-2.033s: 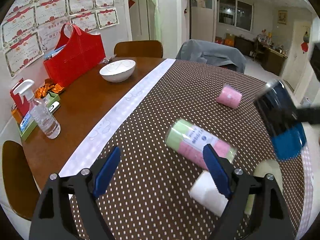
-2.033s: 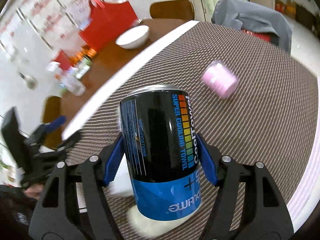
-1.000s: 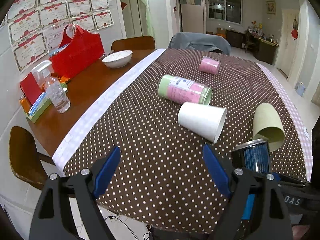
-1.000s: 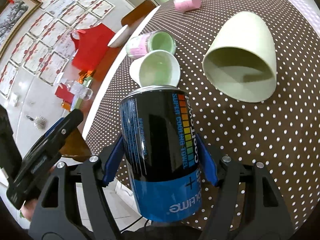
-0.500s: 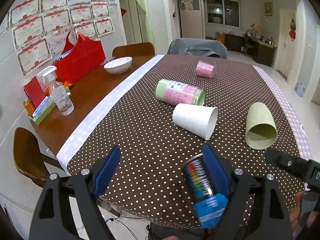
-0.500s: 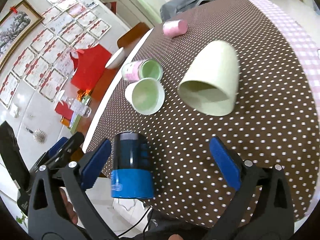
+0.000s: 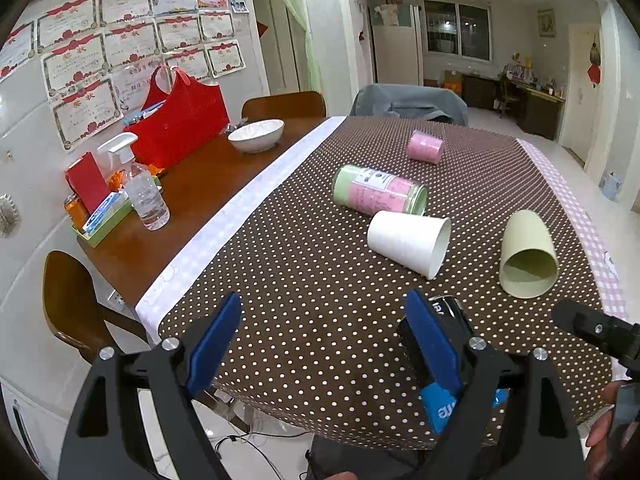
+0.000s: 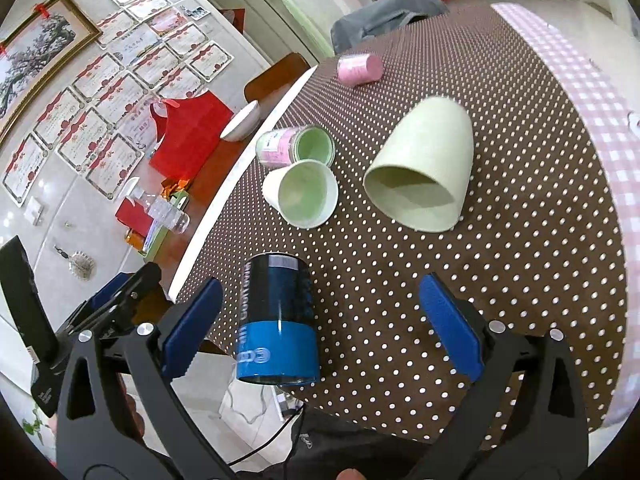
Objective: Flip cup upside down
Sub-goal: 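Move the left gripper to the standing can, then close the left gripper around the can body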
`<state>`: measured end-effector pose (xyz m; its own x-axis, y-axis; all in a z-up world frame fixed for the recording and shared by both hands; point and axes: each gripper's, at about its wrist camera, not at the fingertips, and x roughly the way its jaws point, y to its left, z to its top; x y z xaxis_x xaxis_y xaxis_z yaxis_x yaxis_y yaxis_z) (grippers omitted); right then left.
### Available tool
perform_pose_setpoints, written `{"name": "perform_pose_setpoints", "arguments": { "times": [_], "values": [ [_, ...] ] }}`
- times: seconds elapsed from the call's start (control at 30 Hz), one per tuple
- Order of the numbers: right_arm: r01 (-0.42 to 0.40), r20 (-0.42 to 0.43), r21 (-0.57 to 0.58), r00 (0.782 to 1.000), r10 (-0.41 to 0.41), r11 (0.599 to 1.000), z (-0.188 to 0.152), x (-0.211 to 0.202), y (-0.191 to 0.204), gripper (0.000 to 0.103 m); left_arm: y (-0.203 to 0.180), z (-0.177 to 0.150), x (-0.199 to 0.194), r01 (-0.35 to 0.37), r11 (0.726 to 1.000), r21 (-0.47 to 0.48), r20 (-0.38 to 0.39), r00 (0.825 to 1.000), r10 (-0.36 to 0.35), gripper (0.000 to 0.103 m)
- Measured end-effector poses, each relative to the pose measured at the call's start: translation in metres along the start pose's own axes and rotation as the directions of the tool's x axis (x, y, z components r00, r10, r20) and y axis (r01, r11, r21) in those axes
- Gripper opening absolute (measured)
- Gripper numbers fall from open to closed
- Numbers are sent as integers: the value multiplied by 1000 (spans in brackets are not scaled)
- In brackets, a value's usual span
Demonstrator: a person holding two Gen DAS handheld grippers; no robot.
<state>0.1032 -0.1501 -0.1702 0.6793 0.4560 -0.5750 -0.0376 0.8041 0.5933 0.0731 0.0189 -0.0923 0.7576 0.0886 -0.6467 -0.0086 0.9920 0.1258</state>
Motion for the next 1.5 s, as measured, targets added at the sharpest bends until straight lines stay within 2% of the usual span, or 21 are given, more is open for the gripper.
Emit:
{"name": "perform_pose_setpoints", "arguments": {
  "times": [0.2,0.8,1.03,1.23,1.5],
  "values": [
    [32,51,-41,998,-30,999,0,-18,9,97,-8,1,-14,28,1000,8,13,1000,-28,83],
    [80,158,-136,986,-58,988,-5,-54,34,97,-15,-2,-56,40,999,-13,88,995,-39,83],
    [95,186,-154,980,-66,983,-6,-62,41,97,-17,-2,-61,55,998,-21,89,995,-53,83],
    [95,185,-150,981,-67,984,-5,-64,39,97,-19,-4,-60,73,997,-25,72,995,-71,83],
    [94,181,-129,981,-70,987,-2,-65,30,97,-20,-5,-39,107,992,-65,-22,994,-108,83]
  ]
}}
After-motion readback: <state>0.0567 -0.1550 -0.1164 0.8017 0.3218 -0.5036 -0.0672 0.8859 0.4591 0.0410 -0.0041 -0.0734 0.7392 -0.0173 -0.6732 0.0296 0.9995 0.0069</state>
